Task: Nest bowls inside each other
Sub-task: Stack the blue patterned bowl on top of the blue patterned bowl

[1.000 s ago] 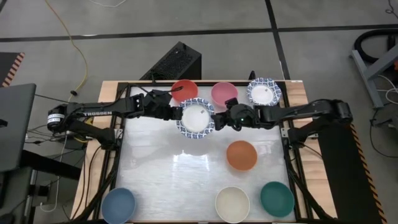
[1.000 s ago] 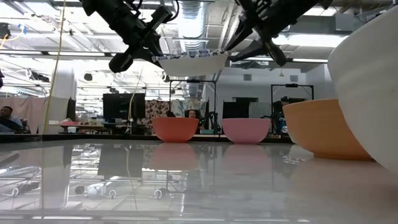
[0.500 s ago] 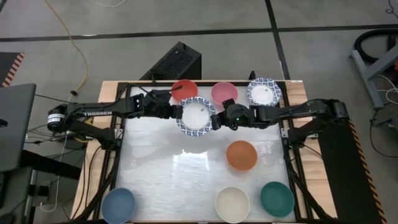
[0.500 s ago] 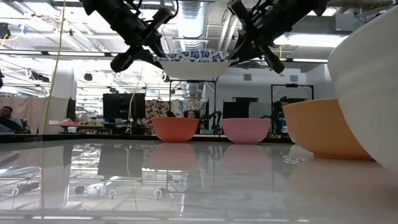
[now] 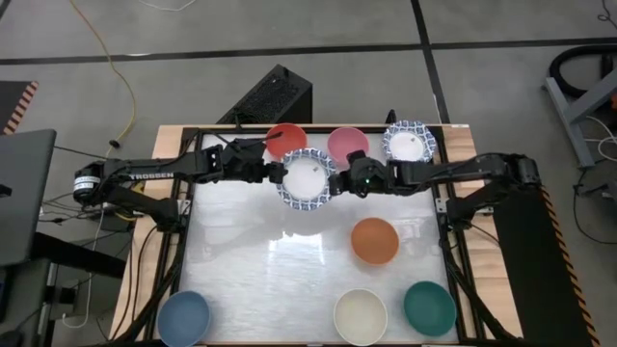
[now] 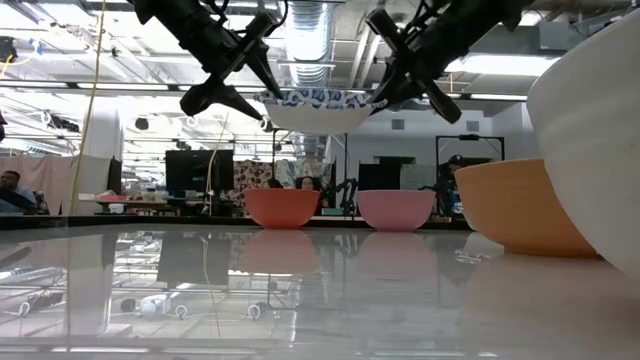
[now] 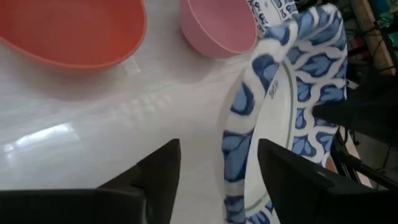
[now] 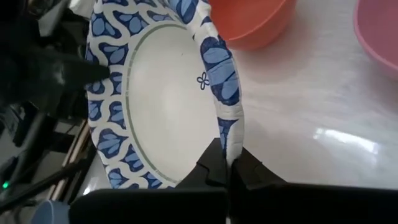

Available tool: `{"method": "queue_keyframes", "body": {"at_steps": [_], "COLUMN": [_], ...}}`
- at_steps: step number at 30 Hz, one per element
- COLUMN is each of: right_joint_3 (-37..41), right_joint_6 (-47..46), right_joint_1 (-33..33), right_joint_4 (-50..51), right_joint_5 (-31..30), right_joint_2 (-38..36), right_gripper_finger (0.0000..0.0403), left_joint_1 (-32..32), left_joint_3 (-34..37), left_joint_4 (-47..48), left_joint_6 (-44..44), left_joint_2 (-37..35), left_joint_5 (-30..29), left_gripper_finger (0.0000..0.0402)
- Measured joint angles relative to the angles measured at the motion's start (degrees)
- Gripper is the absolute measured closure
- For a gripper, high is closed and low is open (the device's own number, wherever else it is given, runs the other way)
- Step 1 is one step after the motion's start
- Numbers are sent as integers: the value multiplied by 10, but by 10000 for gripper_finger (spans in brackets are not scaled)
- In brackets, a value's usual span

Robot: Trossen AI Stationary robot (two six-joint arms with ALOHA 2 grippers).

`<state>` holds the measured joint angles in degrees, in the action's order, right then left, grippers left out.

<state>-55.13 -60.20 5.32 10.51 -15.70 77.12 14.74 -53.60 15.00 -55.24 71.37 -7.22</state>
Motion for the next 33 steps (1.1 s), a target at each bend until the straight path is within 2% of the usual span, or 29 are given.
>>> {"method": "queue_keyframes", "body": {"at_steps": [6,17,27,33], "right_joint_3": [0,0,0,0], "right_joint_6": [-12,-10,14,37], "right_joint_1": [40,125,239,309], "right_joint_4": [-3,-2,22,76], "right_joint_5": [41,72,114,128], "right_joint_2": [0,0,-8,-50], "right_gripper_finger": [398,399,400,399], "left_joint_1": [0,0,0,0], "left_joint_3": [0,0,0,0], "left_joint_4": [0,0,0,0], "left_joint_6": [-1,9,10,11], "left_joint_2": [0,0,0,0], "left_joint_5": [0,8,10,26], "left_gripper_finger": [182,182,182,182]}}
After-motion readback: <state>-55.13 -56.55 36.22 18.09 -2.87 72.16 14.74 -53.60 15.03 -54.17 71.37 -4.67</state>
